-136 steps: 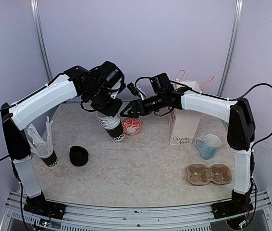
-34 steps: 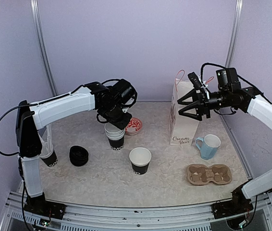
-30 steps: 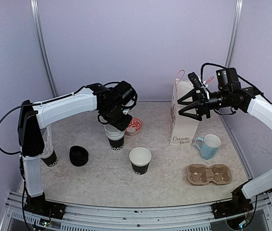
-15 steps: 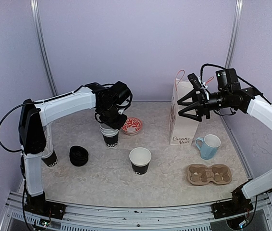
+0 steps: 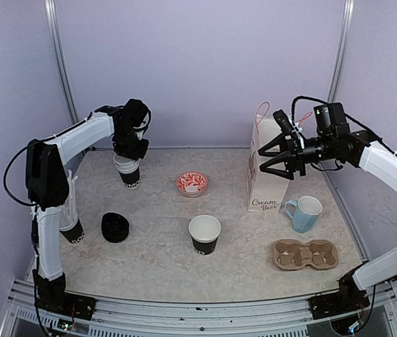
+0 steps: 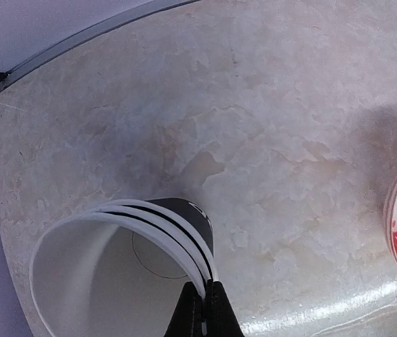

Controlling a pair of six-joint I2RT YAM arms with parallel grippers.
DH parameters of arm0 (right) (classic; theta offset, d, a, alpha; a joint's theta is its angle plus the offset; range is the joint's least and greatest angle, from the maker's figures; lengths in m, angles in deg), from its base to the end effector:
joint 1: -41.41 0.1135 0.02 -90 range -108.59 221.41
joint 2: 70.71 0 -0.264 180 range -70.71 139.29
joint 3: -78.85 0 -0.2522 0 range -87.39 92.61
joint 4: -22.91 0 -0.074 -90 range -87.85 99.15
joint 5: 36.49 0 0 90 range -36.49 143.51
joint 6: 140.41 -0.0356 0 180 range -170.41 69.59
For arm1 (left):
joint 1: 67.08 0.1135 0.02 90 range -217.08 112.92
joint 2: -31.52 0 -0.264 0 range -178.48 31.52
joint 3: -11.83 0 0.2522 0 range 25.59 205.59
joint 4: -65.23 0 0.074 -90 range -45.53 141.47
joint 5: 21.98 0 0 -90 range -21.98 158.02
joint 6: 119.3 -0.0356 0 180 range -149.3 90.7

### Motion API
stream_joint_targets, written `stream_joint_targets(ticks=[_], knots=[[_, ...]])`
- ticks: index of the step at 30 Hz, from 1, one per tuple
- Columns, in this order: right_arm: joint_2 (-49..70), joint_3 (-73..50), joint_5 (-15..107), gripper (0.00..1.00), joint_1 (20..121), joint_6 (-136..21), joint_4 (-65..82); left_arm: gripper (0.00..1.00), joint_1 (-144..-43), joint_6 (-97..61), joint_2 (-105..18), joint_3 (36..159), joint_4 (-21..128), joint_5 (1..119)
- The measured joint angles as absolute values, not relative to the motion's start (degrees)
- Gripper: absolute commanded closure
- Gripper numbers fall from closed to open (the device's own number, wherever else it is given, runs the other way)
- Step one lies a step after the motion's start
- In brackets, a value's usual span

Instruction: Pack the takeout coffee

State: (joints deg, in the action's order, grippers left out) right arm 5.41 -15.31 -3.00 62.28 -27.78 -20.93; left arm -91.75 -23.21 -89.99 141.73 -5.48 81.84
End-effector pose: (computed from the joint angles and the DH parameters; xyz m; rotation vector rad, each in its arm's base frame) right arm 0.2536 0.1285 0.3598 -1.2397 1.6063 1.0327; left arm 0.4197 -0.1834 0.2792 0.3446 2.5894 0.1345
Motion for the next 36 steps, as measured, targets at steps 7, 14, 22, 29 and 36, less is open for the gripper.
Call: stream_joint_targets(ticks=[7, 14, 22, 29, 36], knots=[[5.5, -16.0, -3.3, 0.31, 62.3, -28.1, -20.2, 0.79, -89.0, -24.0, -96.1, 147.6, -3.8, 81.9], [5.6, -16.0, -3.3, 0.30, 62.3, -28.4, -19.9, 0.59, -89.0, -24.1, -99.1, 149.6, -3.3, 82.5], [6.1, -15.9, 0.8, 0.33, 62.3, -24.8, -23.1, 0.56, -91.9, -23.6, -94.5, 149.1, -2.8, 86.9], [4.7, -20.5, 9.3, 0.35, 62.3, -18.4, -27.6, 0.37, -106.1, -29.4, -74.7, 132.6, 8.8, 93.6], [2.5, -28.7, 12.5, 0.36, 63.4, -15.3, -28.3, 0.55, -115.9, -31.1, -62.1, 119.6, 15.0, 93.8]])
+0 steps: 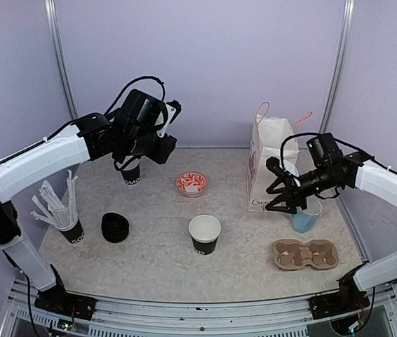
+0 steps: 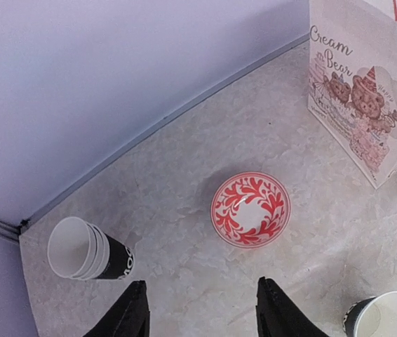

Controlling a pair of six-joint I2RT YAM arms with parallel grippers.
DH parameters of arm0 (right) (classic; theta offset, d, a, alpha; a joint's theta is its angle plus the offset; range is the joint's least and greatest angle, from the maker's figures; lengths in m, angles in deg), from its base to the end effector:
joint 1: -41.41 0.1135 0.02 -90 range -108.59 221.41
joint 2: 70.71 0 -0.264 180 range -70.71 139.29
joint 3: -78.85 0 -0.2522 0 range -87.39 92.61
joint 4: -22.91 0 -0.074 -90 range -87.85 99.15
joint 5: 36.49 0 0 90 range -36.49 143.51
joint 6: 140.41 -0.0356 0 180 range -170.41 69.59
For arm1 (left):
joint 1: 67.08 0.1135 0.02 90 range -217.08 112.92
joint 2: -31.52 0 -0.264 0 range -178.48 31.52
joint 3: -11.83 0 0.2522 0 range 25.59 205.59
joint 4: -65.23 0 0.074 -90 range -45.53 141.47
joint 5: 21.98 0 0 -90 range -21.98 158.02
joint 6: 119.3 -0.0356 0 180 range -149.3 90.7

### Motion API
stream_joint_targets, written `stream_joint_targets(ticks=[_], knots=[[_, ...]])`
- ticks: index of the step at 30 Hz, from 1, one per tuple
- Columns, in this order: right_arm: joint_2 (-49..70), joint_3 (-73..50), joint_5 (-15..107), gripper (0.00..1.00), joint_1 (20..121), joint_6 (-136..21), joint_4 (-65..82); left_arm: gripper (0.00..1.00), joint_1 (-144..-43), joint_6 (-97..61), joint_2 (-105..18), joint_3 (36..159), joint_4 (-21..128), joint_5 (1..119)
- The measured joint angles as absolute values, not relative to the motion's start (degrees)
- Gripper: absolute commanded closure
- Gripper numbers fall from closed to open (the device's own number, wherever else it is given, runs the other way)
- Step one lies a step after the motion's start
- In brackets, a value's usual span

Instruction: Pack the takeout coffee

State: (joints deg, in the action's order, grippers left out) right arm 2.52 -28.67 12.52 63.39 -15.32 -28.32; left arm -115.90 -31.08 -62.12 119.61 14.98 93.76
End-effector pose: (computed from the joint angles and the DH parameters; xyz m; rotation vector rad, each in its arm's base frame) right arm 0.2306 0.1183 0.2835 -1.3613 1.8825 0.7650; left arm 0.2533 -0.2660 0.3761 0.6822 2.0183 0.0141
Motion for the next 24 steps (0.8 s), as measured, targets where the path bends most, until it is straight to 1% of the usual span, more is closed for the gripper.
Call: stream_joint_targets(ticks=[4, 12, 15, 19, 24], knots=[[2.5, -30.8, 13.3, 0.36, 65.0, -13.3, -26.9, 0.55, -115.7, -24.6, -62.6, 119.2, 7.0, 93.8], [6.9, -32.3, 9.9, 0.39, 65.6, -11.2, -22.0, 0.54, -119.3, -13.2, -65.6, 105.1, -9.0, 90.8], [9.1, -32.3, 9.5, 0.39, 66.2, -10.8, -21.1, 0.50, -119.4, -11.3, -66.0, 103.3, -12.2, 89.5], [9.3, -33.4, 9.5, 0.39, 68.0, -10.3, -20.2, 0.50, -119.0, -9.3, -66.3, 103.3, -14.3, 88.5], [9.3, -34.4, 9.5, 0.39, 68.8, -9.9, -19.6, 0.55, -117.2, -6.5, -70.6, 103.4, -16.7, 89.0]])
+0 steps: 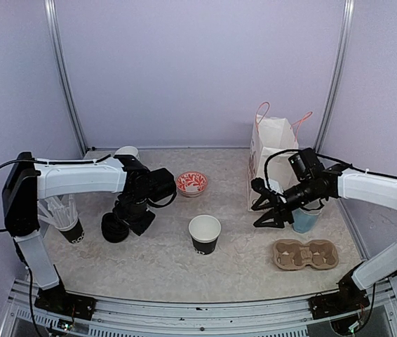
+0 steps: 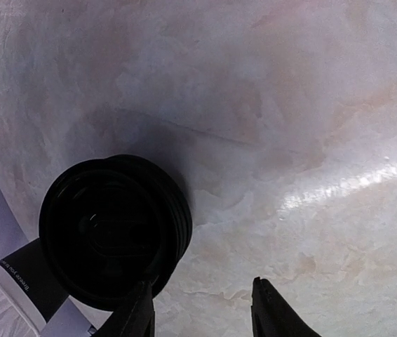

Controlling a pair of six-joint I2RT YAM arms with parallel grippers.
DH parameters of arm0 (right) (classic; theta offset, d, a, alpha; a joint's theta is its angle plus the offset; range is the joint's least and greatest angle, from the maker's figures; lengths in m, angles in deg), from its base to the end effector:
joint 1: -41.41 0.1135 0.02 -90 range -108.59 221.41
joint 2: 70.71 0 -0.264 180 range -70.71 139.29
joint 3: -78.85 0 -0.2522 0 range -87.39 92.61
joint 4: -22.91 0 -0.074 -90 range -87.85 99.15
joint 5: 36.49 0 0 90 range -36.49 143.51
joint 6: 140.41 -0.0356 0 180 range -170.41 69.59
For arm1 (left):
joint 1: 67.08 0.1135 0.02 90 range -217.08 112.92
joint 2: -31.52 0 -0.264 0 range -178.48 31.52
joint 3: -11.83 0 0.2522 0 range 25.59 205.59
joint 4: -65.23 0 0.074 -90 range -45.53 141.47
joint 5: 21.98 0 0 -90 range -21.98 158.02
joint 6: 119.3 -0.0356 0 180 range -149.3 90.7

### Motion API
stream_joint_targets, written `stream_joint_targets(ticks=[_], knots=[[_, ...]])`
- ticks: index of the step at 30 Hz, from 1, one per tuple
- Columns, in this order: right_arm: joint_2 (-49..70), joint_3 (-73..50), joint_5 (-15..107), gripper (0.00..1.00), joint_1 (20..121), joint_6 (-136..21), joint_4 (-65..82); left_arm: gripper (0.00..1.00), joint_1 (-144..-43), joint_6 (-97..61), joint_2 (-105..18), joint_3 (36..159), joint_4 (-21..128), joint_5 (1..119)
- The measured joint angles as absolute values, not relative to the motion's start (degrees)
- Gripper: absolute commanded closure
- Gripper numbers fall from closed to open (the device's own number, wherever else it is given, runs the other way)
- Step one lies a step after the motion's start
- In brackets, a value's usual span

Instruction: Pack the takeout coffee

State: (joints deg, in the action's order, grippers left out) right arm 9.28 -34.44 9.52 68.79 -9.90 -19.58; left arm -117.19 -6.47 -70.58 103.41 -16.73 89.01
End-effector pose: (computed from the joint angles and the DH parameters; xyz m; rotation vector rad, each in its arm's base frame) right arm 0.2334 0.1487 0.2332 -1.5470 1.7774 0.8560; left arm 0.2141 -0.2363 0.2185 0.7002 2.8359 0.4727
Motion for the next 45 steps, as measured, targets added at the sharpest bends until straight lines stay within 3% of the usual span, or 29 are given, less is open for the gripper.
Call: stream_joint_targets(ticks=[15, 36, 45], knots=[[9.2, -35.0, 10.1, 0.39, 69.8, -9.3, -19.3, 0.60, -112.4, -3.0, -75.3, 102.3, -18.1, 89.1], [9.2, -35.2, 10.9, 0.40, 70.3, -9.3, -19.2, 0.91, -109.9, -2.5, -76.2, 100.9, -17.4, 88.2], [9.2, -35.2, 10.9, 0.40, 70.5, -9.5, -19.3, 0.95, -111.7, -2.6, -76.2, 109.0, -19.2, 87.3]])
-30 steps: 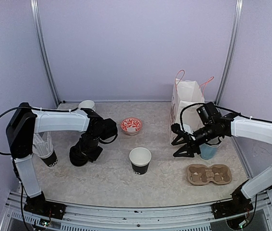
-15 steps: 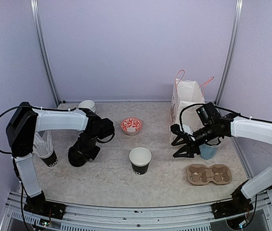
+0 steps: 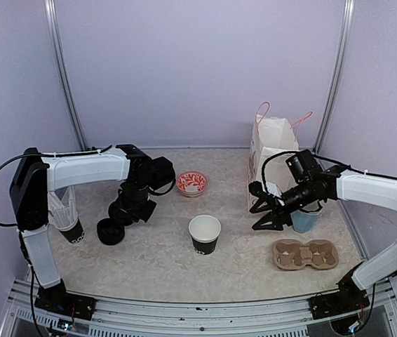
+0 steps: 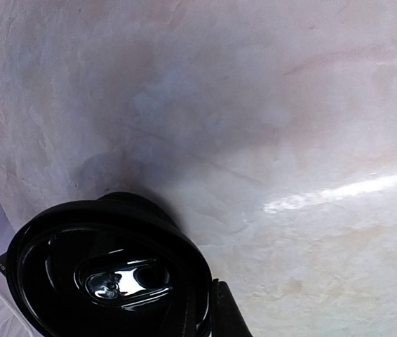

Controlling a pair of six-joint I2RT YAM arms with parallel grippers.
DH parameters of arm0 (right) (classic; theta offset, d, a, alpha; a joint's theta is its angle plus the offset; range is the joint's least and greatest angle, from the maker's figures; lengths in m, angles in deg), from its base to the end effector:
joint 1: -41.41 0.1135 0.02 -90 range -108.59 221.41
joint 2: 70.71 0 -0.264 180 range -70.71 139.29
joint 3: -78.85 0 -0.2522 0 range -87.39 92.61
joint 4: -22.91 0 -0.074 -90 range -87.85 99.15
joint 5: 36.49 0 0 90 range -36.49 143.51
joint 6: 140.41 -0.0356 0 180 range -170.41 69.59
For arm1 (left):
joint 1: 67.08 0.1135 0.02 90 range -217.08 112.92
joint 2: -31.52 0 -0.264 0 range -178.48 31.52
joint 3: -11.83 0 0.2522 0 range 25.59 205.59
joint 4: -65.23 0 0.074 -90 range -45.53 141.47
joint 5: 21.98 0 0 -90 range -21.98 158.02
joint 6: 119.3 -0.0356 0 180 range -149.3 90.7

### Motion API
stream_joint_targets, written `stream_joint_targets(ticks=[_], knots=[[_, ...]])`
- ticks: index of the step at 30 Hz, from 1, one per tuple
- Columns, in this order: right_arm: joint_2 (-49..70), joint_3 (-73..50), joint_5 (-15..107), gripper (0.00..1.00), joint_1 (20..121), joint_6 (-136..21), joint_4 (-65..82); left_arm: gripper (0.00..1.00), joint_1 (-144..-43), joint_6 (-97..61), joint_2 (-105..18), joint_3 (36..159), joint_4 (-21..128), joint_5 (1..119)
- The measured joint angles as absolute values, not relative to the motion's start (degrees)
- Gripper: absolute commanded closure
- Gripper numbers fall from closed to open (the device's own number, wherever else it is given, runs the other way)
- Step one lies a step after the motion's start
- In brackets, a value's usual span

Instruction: Pack the takeout coffee

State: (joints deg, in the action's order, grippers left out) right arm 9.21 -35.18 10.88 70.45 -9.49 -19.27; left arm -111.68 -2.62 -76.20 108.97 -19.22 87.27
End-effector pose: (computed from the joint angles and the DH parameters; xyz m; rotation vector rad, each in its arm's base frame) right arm 0.2282 0.1543 0.2294 -1.5819 1.7720 0.8411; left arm 0.2495 -0.2296 0.2115 0.4857 2.9378 0.4866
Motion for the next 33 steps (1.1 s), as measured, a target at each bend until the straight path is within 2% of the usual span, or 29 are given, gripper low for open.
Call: stream_joint_targets(ticks=[7, 12, 16, 23, 28, 33], knots=[[9.1, -31.9, 8.9, 0.40, 70.6, -10.8, -22.7, 0.97, -116.6, -5.6, -75.2, 125.3, -17.7, 79.7], [8.4, -22.1, 7.1, 0.32, 70.6, -14.6, -25.4, 0.99, -118.6, -9.1, -69.7, 131.1, -7.3, 72.7], [8.3, -12.7, 5.9, 0.20, 70.6, -20.8, -24.8, 1.00, -118.3, -10.1, -61.8, 125.0, 7.9, 65.9], [8.8, -5.6, 2.4, 0.14, 70.6, -30.0, -22.0, 1.00, -118.3, -6.9, -49.5, 106.4, 42.8, 48.7], [11.4, -1.3, -2.4, 0.08, 70.6, -36.6, -17.3, 1.00, -117.4, 1.0, -48.6, 98.9, 65.3, 39.3], [14.4, 2.6, -6.0, 0.00, 71.8, -42.0, -13.2, 1.00, -116.8, 7.2, -50.3, 97.1, 78.6, 34.8]])
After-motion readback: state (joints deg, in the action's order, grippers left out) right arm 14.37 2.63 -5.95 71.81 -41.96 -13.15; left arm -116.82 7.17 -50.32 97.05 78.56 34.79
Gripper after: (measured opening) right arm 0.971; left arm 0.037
